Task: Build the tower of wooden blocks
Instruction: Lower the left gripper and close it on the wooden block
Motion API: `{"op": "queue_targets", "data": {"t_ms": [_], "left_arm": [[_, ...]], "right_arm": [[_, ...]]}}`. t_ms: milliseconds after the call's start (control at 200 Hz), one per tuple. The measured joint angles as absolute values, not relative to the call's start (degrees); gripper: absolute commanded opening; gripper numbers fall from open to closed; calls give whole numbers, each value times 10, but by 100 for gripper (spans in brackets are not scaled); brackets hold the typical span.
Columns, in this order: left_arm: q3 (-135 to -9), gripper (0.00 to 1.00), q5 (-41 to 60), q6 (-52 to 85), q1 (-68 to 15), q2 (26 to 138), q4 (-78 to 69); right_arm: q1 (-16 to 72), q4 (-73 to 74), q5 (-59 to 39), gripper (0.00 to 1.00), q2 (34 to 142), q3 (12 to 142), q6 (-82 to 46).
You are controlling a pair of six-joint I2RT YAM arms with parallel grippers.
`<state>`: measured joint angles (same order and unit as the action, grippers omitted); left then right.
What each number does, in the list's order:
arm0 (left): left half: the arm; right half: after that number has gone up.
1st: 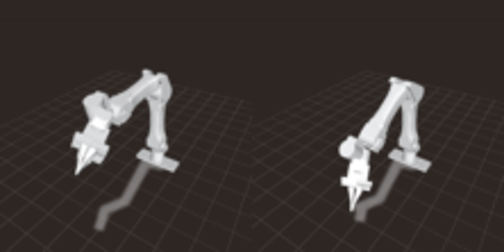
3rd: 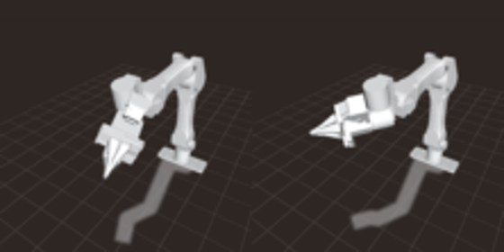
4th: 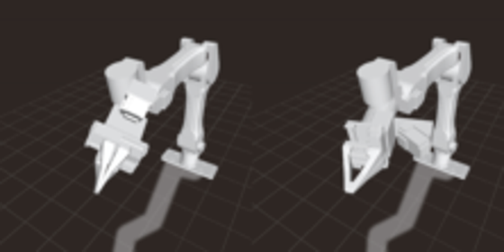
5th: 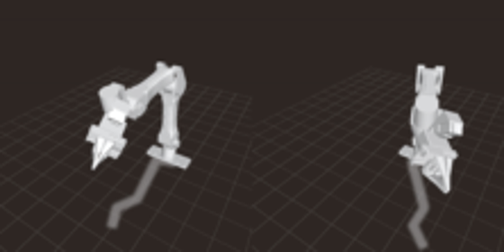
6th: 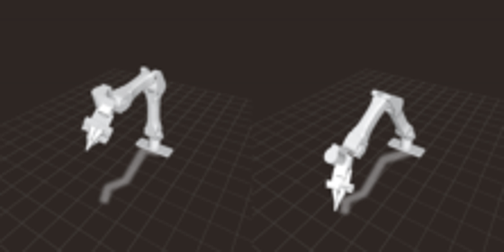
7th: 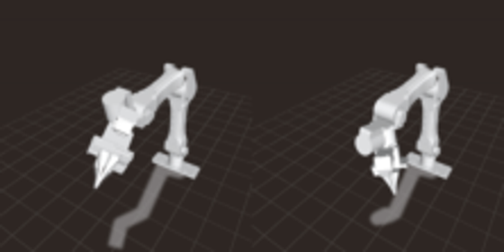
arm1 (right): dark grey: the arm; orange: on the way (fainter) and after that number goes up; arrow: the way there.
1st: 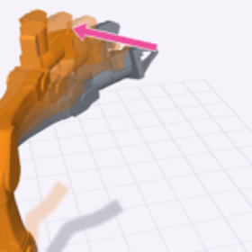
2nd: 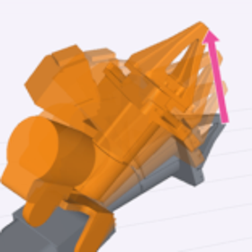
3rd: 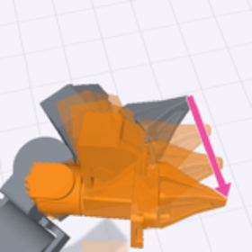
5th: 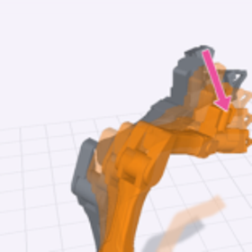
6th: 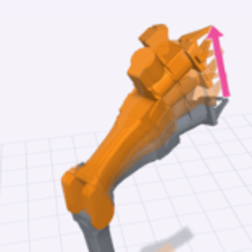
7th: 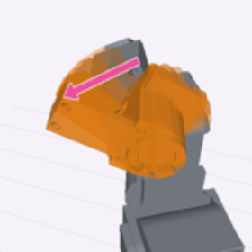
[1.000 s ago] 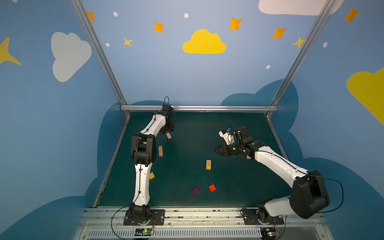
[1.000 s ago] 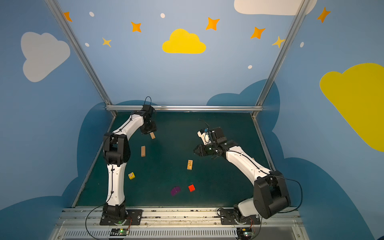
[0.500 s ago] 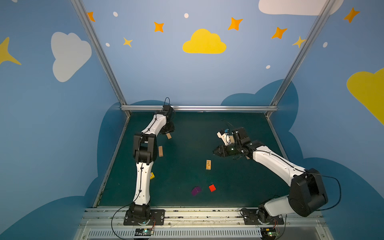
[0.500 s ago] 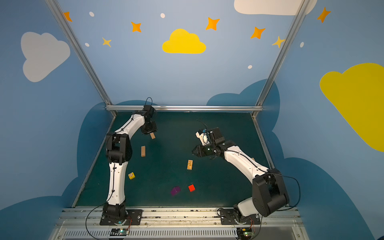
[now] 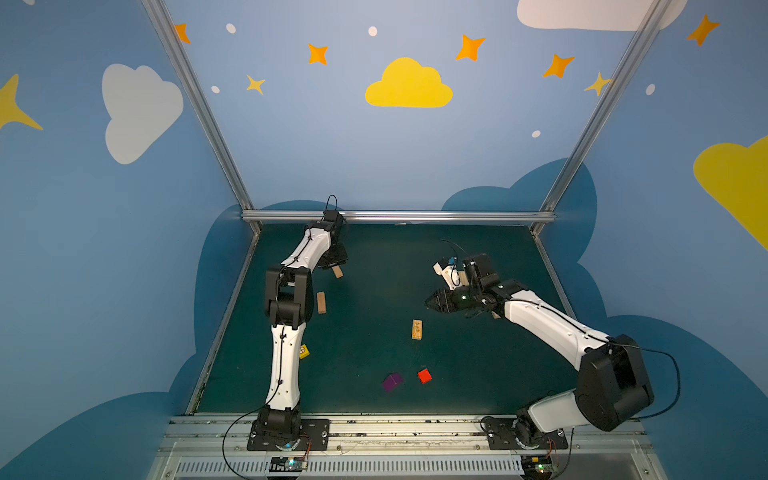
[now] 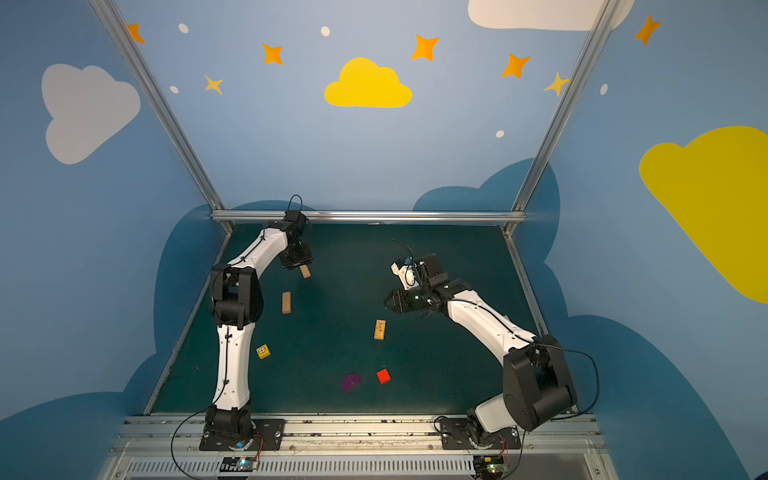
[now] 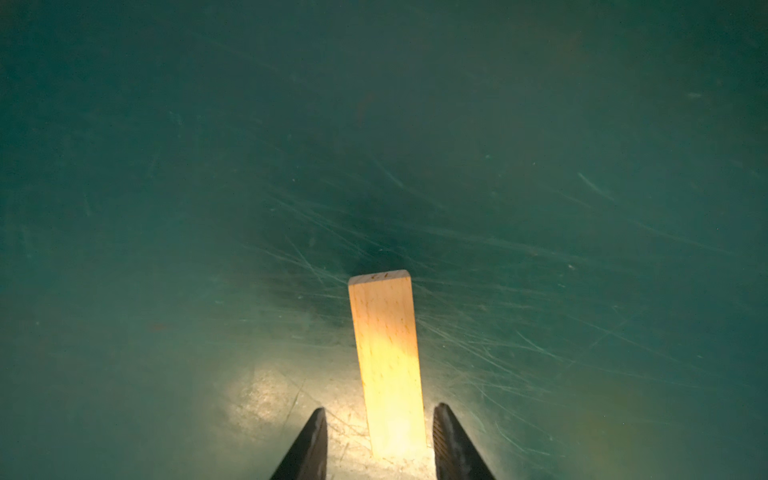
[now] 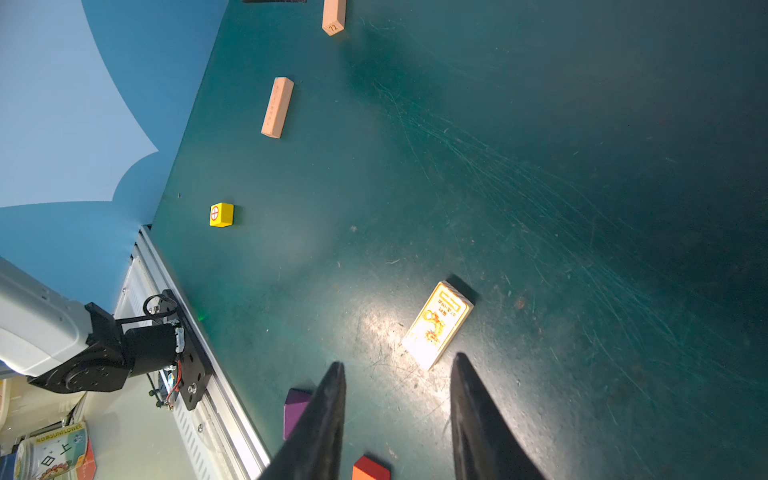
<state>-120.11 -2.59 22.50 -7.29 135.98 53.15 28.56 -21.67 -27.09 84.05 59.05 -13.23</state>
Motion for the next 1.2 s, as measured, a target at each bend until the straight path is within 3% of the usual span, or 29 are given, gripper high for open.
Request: {"op": "queue_targets", "data": {"t_ms": [926, 1202], "left_arm": [[-1249, 41, -7, 215, -71, 1400, 553], [-1251, 36, -7, 215, -70, 1415, 561]], "right_arm": [[286, -219, -271, 40, 853, 591, -133], [286, -221, -271, 40, 856, 598, -133]]}}
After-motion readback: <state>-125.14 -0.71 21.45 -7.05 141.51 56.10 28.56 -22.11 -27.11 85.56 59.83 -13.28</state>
